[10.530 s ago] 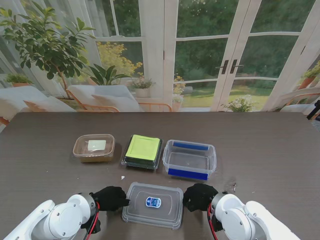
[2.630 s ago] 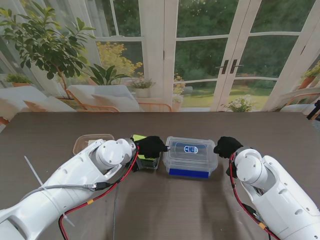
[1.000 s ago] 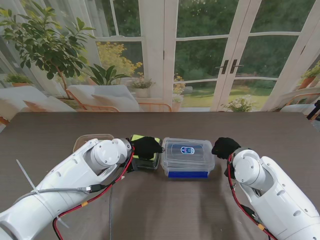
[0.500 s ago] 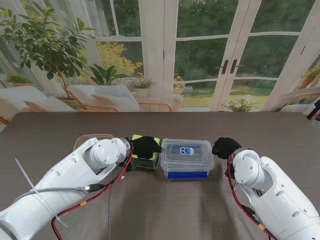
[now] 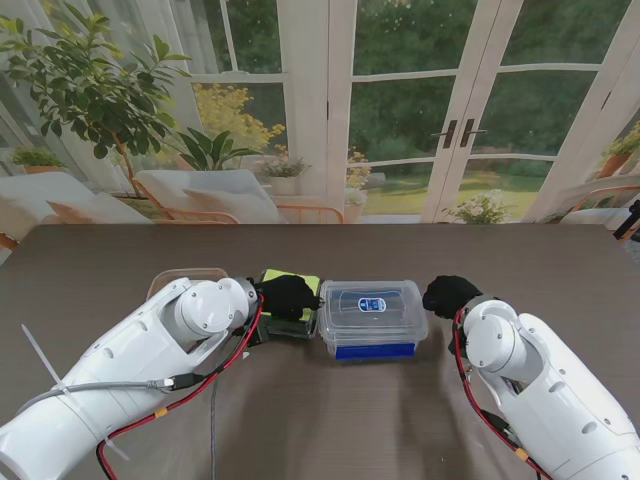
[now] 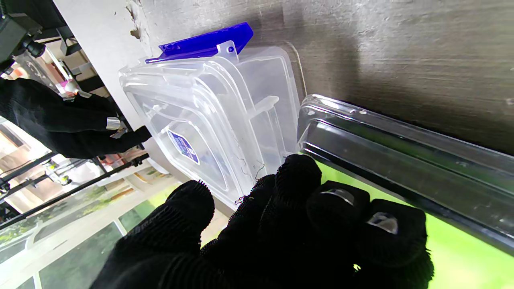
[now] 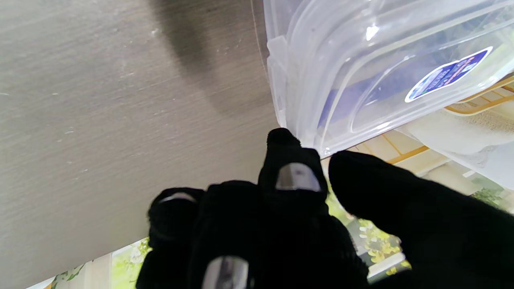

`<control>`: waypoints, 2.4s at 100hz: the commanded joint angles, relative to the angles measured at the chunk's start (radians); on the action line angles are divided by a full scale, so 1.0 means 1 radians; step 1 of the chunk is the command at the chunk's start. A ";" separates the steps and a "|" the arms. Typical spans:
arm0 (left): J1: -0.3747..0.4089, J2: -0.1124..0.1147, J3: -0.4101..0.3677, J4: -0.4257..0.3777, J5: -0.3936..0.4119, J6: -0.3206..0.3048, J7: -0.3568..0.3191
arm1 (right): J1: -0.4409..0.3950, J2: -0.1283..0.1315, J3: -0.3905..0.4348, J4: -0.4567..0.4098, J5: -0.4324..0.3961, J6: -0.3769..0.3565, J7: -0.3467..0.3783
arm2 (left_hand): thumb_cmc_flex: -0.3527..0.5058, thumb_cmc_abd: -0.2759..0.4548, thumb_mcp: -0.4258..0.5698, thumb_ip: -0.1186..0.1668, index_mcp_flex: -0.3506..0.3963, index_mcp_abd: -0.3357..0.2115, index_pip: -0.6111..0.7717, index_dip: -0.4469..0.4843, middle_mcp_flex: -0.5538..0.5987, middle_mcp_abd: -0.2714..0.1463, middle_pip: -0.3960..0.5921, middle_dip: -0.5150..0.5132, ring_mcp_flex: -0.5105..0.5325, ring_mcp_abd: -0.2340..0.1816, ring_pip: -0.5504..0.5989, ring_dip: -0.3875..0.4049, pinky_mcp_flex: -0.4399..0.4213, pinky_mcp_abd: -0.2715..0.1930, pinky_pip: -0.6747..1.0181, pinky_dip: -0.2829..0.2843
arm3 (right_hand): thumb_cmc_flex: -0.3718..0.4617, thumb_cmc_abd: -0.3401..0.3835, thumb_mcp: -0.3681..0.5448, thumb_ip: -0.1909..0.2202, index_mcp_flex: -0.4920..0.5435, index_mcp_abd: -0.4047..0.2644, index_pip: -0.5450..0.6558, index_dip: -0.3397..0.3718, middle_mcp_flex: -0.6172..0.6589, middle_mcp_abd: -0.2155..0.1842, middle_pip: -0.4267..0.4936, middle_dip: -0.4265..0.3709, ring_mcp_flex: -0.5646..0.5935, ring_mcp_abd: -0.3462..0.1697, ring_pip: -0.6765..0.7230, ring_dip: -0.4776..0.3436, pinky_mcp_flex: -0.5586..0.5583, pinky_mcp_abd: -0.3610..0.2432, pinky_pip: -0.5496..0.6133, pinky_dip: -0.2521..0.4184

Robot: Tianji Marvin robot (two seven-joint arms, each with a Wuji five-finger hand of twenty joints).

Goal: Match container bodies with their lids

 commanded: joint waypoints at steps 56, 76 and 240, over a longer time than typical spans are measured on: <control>-0.012 0.002 0.007 -0.002 0.002 0.005 -0.034 | 0.005 -0.008 -0.002 0.008 -0.026 0.026 0.004 | -0.028 -0.023 -0.023 0.010 0.016 -0.010 0.006 0.007 -0.025 0.049 -0.059 -0.057 -0.006 0.068 -0.033 -0.007 -0.014 -0.035 0.014 -0.005 | -0.018 0.022 0.076 0.000 -0.043 -0.067 0.020 0.022 0.044 0.038 -0.004 -0.017 -0.003 -0.107 0.073 -0.004 0.674 0.021 0.219 -0.022; -0.002 0.010 -0.006 -0.020 0.016 0.014 -0.044 | 0.006 -0.011 0.000 0.007 -0.041 0.036 -0.012 | -0.027 -0.022 -0.026 0.010 0.018 -0.003 0.004 0.007 -0.021 0.051 -0.058 -0.059 -0.006 0.068 -0.033 -0.007 -0.015 -0.035 0.014 -0.006 | -0.022 0.024 0.071 0.001 -0.048 -0.064 0.021 0.024 0.044 0.039 -0.005 -0.018 -0.003 -0.107 0.073 -0.005 0.674 0.022 0.219 -0.022; -0.174 -0.081 0.155 0.166 0.005 -0.094 0.069 | -0.279 0.024 0.147 -0.264 -0.053 -0.138 0.119 | -0.039 -0.014 -0.048 0.014 -0.079 -0.032 -0.062 -0.023 -0.061 0.045 -0.123 -0.109 0.009 0.046 -0.086 -0.055 0.018 -0.036 0.019 -0.049 | -0.116 0.022 -0.015 -0.021 -0.003 -0.195 0.450 0.047 0.044 0.111 -0.290 -0.162 -0.006 0.019 -0.065 -0.151 0.642 0.197 0.039 -0.088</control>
